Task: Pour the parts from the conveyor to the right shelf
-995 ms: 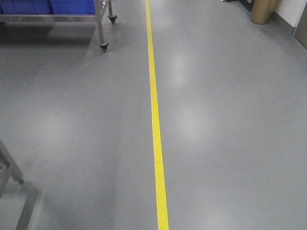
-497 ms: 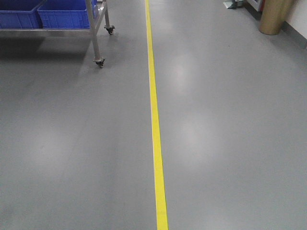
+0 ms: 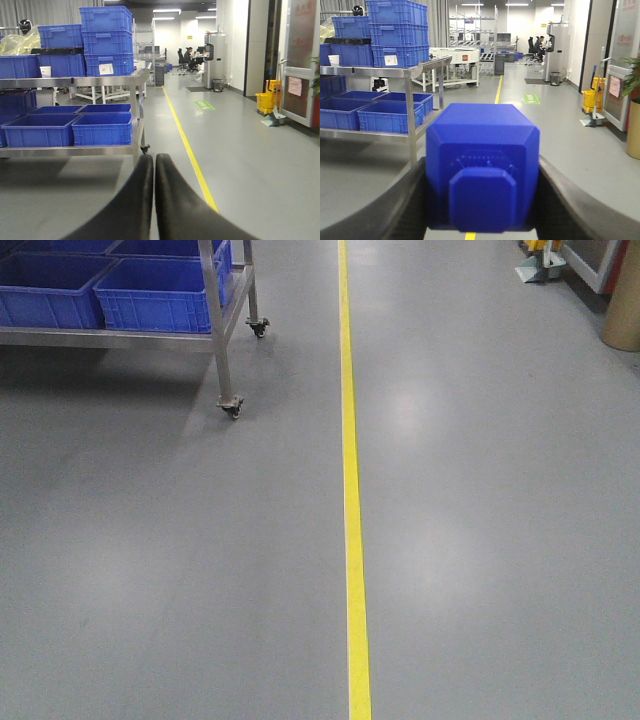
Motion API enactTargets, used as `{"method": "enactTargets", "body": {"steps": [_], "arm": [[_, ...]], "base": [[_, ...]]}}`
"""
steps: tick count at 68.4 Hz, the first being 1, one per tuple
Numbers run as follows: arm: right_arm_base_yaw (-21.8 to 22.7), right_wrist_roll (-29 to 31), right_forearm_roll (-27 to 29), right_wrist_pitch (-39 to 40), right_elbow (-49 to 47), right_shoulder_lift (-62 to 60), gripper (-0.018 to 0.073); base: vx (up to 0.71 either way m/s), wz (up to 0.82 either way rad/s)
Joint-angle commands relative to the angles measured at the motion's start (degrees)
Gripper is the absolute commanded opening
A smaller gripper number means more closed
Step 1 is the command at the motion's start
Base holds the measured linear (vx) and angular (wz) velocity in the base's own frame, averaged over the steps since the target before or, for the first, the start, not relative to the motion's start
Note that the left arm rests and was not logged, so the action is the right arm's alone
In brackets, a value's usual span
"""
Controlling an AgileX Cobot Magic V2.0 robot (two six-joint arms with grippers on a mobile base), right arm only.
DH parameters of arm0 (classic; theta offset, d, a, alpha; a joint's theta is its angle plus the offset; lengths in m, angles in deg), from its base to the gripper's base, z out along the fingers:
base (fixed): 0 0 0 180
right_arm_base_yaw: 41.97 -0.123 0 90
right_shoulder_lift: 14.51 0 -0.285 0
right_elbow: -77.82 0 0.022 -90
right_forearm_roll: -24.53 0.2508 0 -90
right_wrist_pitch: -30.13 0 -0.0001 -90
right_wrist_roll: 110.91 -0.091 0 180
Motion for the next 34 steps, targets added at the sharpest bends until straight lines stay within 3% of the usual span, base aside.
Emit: {"method": "enactTargets", "body": {"steps": [1,34], "arm": [[0.05,0.30,-0.44,4.78,-1.48,0.72,0.0060],[0.05,0.30,-0.44,4.78,-1.48,0.72,0.0060]], "base": [[0.67,0.09],[0.68,0.01]]}}
